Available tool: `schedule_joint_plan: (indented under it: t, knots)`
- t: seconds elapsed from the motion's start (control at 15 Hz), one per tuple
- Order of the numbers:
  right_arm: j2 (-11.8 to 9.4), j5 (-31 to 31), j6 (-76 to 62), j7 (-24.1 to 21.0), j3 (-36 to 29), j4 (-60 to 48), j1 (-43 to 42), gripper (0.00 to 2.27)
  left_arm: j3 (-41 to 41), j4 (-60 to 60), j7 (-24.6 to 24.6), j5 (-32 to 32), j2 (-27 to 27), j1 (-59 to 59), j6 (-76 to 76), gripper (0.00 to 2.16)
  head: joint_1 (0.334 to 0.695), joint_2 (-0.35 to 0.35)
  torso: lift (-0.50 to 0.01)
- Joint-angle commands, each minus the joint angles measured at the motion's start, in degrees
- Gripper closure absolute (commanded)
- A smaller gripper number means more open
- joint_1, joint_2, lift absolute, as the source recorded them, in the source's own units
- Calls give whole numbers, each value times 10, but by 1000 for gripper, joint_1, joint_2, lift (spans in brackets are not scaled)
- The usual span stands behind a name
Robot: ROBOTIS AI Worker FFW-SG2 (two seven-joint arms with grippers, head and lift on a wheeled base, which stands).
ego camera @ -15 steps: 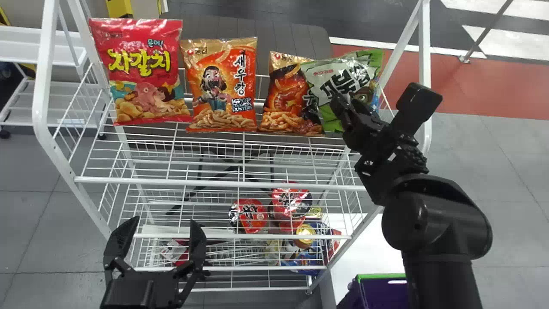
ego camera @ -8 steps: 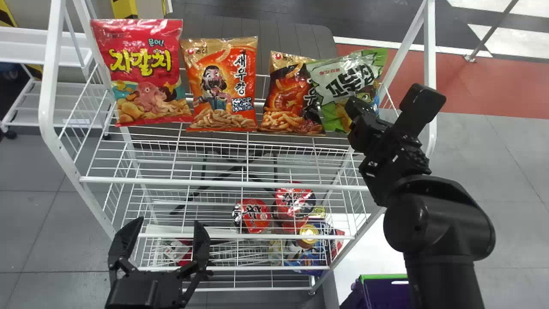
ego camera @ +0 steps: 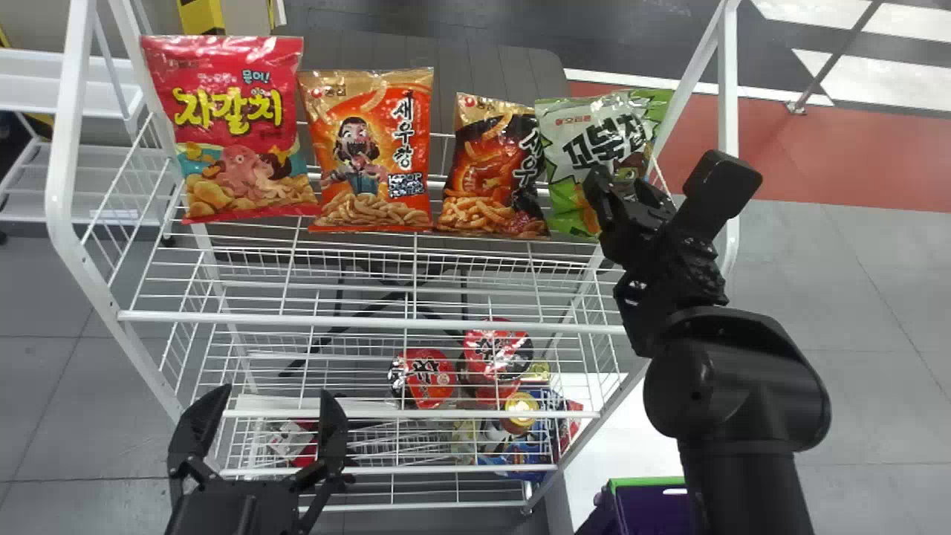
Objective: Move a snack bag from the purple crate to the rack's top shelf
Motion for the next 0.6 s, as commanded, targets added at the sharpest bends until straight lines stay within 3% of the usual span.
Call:
schedule_joint_plan:
  t: [0.0,0.53]
  knots:
    - [2,3,-12,-5,0,11,-6,140,0,0,0,0,0,0,0,137,695,-191,0]
    - [2,7,-44,-16,24,-38,41,144,0,0,-1,0,0,-3,0,137,695,-185,0]
